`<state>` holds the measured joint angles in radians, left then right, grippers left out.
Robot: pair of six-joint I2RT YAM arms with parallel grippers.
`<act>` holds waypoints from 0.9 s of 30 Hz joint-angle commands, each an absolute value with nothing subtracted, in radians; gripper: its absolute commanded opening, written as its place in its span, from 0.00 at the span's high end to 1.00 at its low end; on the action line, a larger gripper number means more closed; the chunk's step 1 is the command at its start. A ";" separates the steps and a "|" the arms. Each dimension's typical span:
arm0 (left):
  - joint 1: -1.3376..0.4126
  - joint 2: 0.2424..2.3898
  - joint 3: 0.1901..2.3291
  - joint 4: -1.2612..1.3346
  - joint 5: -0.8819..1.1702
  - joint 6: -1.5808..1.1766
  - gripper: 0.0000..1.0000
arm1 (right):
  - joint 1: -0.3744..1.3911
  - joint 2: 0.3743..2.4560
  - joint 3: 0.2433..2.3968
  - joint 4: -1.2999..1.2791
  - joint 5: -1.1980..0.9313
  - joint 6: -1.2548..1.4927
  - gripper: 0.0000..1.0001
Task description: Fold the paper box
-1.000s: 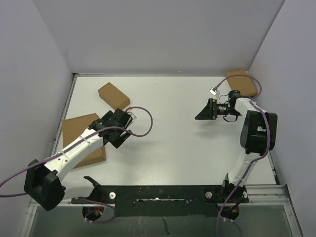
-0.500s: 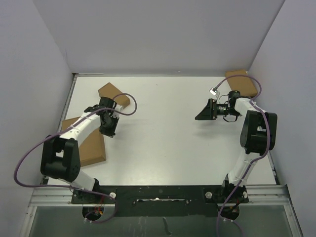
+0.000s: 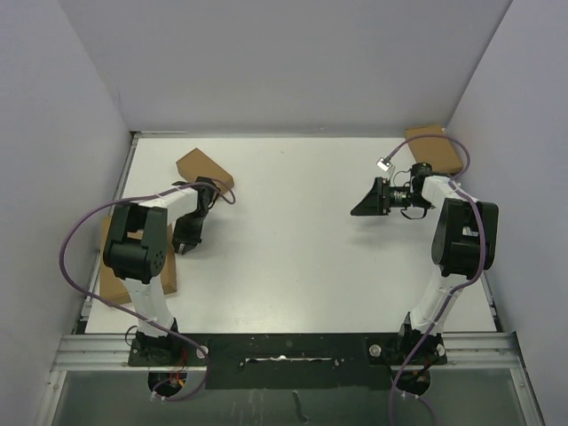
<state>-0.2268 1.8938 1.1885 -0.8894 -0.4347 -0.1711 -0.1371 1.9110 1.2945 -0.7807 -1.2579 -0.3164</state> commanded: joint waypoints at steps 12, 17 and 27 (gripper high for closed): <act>-0.327 1.345 1.124 -0.597 0.037 -0.173 0.30 | -0.121 1.654 1.299 -0.765 -1.015 -0.500 0.31; -0.326 1.138 1.000 -0.303 0.288 -0.281 0.08 | -0.109 1.450 1.267 -0.697 -0.881 -0.599 0.18; -0.276 0.956 1.065 -0.217 0.341 -0.340 0.02 | -0.145 1.260 1.546 -0.687 -0.672 -0.347 0.02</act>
